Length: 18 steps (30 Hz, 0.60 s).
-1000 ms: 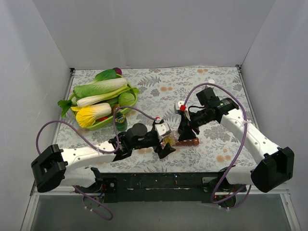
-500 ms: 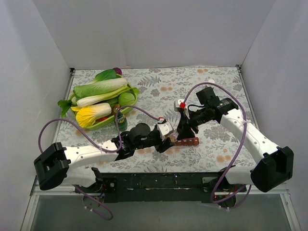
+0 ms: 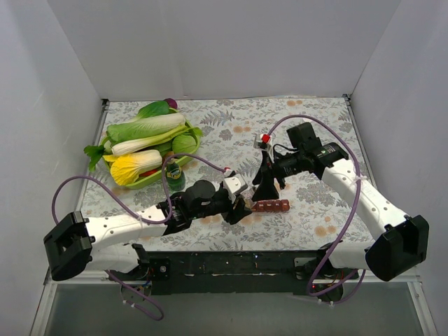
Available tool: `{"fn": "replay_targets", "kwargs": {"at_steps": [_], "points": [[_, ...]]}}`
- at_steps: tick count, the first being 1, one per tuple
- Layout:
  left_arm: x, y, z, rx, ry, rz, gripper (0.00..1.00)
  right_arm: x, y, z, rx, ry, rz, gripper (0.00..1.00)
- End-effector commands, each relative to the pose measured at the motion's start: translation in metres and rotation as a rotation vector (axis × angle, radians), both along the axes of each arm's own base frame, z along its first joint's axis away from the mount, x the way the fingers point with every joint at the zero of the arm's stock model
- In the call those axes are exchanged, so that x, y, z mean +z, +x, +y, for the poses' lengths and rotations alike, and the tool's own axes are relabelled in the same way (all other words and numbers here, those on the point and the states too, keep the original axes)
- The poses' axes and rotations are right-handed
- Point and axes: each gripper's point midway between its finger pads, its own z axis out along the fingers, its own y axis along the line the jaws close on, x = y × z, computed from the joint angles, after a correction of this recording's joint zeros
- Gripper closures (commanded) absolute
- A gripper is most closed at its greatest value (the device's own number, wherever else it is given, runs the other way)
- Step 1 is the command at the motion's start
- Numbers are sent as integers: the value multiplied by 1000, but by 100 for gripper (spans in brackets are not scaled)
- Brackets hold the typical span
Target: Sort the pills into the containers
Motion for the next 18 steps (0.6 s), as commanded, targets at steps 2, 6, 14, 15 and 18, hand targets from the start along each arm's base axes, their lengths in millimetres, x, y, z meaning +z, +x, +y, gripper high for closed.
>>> {"fn": "replay_targets", "kwargs": {"at_steps": [2,6,14,15,18], "points": [[17,13,-5,69,-36,1,100,19,0,11,-85,43,159,21],[24,16,-5,87,-55,-4,100,6,-1,10,-114,6,197,25],[27,15,-3,93,-76,-3,100,-3,-4,14,-98,-14,226,41],[26,15,-2,94,-74,-3,100,-2,-4,15,-90,-10,228,48],[24,13,0,93,-68,-5,100,4,-7,15,-23,19,177,76]]}}
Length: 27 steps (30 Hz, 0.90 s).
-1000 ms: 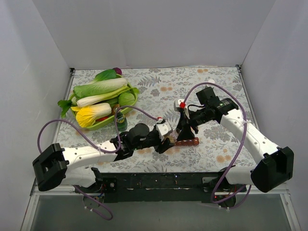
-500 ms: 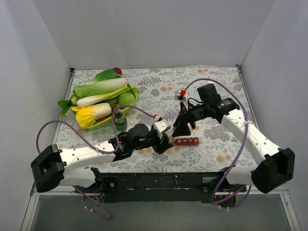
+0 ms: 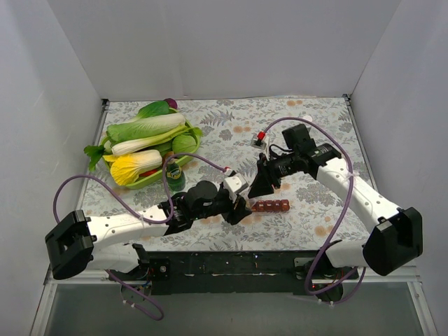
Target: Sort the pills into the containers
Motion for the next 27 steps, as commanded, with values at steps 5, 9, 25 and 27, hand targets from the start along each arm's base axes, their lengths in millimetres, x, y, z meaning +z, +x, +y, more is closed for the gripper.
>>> {"fn": "replay_targets", "kwargs": {"at_steps": [5,9,25,27], "points": [[26,-9,2,-95,-76,-11,100,20,-37,-1,334,111,-179,86],[36,-49,5,-350,-134,116,100,-9,-59,-3,665,175,-545,88],[36,-21,23,-213,-102,38,100,36,-42,8,437,188,-509,9],[36,-13,24,-172,-106,7,100,46,-38,3,303,190,-378,8]]}}
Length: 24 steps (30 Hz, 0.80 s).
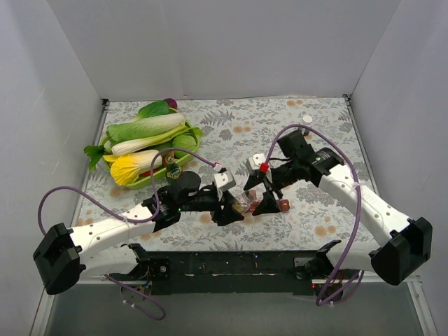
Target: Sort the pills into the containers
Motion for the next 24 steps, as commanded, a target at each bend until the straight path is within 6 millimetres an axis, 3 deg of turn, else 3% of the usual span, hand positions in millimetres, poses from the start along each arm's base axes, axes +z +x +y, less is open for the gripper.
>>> {"fn": "replay_targets", "kwargs": {"at_steps": [1,4,7,17,24], "points": [[16,26,1,122,-45,-112,100,46,16,1,-231,75,203,7],[16,37,0,187,-41,-146,100,38,26,-2,-443,1,412,6],[19,47,-4,247,-43,-178,100,30,24,-1,-509,-33,530,6],[19,52,-18,249,-51,-179,100,20,38,8,-586,-34,617,15],[14,51,-19,236,-39,-167,100,18,43,8,-602,-40,617,32]]}}
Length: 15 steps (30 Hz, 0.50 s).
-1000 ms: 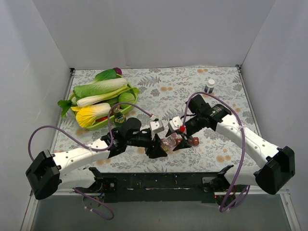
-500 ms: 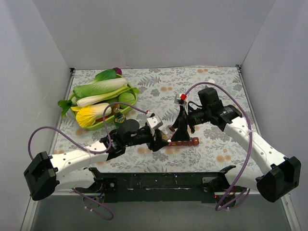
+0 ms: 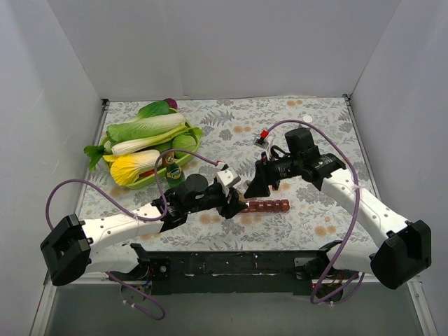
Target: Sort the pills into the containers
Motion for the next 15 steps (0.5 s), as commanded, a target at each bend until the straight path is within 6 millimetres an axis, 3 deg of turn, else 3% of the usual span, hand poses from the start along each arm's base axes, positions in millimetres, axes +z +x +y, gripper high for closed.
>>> {"fn": "replay_targets", "kwargs": {"at_steps": [1,5,6,9,11,12,13,15], "points": [[22,4,-9,-5,-51,-42,100,9,7,6,-11,28,-19,33],[20,3,-9,-12,-42,-37,100,11,7,7,5,43,-25,47],[19,2,-8,-15,-40,-36,100,11,6,7,18,47,-37,61],[18,-2,-8,-32,-37,-26,100,15,-3,7,101,82,-73,86],[20,-11,-11,-82,-51,-10,100,27,-14,8,303,179,-279,93],[20,-15,-12,-102,-55,0,100,23,-34,-2,376,169,-240,95],[22,-25,-14,-152,-68,20,100,20,-32,-1,483,206,-418,96],[27,-36,-16,-206,-92,43,100,22,-49,-7,591,205,-470,99]]}}
